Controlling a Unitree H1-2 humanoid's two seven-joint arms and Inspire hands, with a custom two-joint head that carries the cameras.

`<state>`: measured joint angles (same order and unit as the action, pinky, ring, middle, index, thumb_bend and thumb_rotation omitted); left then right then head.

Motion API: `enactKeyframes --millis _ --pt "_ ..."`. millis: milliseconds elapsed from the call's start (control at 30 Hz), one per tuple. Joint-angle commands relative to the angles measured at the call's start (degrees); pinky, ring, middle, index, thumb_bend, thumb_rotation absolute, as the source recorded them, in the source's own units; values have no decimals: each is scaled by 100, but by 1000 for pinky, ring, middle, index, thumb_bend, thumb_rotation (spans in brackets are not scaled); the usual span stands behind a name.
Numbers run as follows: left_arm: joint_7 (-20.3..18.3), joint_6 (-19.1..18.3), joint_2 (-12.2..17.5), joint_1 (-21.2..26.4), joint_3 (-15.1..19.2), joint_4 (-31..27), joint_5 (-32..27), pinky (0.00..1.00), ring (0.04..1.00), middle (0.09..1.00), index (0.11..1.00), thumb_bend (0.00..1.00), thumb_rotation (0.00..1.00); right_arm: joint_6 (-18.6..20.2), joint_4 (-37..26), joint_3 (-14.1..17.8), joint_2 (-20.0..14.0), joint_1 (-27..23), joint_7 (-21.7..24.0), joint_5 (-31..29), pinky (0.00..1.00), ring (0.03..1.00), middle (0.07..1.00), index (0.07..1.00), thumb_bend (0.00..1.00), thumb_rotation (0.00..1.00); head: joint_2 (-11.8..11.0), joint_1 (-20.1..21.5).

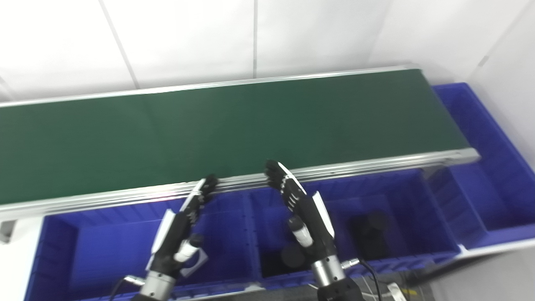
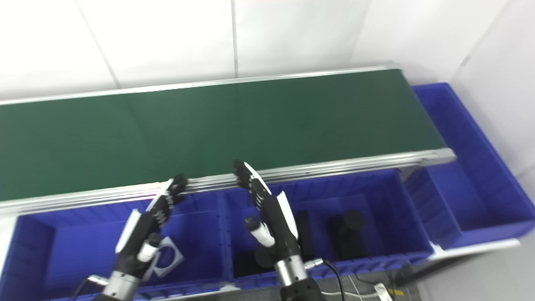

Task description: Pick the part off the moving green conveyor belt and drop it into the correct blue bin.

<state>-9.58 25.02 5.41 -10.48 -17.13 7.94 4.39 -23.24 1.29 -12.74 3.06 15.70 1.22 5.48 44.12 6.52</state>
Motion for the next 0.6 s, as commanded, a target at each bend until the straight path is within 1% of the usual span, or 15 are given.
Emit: enactKeyframes --millis 0,67,100,233,333,567 --pt "218 191 20 38 -94 -33 73 916 948 939 939 891 984 -363 32 66 -58 -6 19 -213 964 967 945 927 979 996 -23 -152" --pt "384 191 32 51 -193 -1 176 921 949 938 938 891 993 -366 120 95 -110 -11 12 -259 964 966 944 927 983 997 -40 -216" --pt "472 191 38 57 -239 9 236 922 947 933 924 934 998 -367 157 109 -130 -13 6 -277 953 956 939 929 975 994 -40 -216" --pt "643 191 78 57 -387 6 263 928 946 929 915 952 1000 -368 328 129 -203 -49 -47 -220 947 949 943 937 955 1000 -73 -192" --pt "819 191 146 81 -491 27 352 925 942 928 914 947 1000 -367 455 86 -221 -82 -7 -251 949 955 946 934 946 998 -118 -164" --pt "1200 191 309 140 -780 70 486 953 954 941 929 921 1000 -368 608 2 -286 -117 -29 -212 946 955 932 912 959 1000 -157 -202"
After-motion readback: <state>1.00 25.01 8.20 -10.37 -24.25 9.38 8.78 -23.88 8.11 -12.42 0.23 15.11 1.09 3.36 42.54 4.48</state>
